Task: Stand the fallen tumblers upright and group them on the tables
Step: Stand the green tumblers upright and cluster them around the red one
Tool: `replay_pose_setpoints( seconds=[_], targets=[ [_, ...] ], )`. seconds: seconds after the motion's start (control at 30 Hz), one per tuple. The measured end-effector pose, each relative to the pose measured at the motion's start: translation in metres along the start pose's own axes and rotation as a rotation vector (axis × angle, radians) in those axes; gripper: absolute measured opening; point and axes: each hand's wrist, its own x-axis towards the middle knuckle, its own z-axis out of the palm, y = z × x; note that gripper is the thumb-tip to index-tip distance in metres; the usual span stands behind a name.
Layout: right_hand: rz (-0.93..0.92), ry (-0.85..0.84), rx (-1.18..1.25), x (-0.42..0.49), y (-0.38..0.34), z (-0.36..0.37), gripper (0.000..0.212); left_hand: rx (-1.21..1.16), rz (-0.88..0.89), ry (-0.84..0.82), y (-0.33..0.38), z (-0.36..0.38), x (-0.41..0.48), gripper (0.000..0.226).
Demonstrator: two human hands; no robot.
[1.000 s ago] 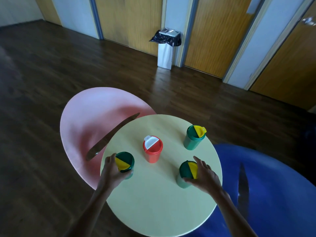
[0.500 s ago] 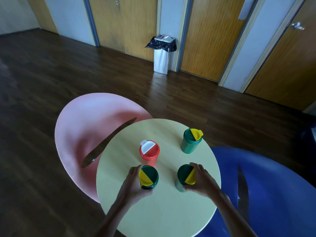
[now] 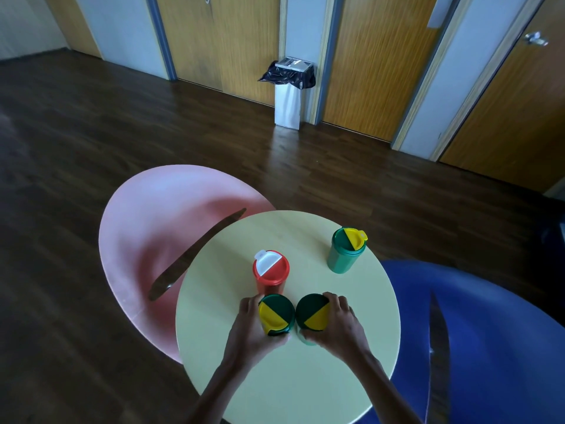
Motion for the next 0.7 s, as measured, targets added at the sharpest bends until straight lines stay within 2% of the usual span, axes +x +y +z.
replay_pose_setpoints(
  seconds=[0.37, 0.7],
  targets=[
    [-0.017, -0.105, -0.024, 0.0, 0.008, -0.006, 0.106, 0.029, 0.041, -0.04, -0.009, 0.003, 0.0, 0.093],
    [-0.053, -0.099, -0.069, 0.007, 0.014, -0.022, 0.108, 0.101, 0.003, 0.023, -0.002, 0.002, -0.005, 0.094]
  ],
)
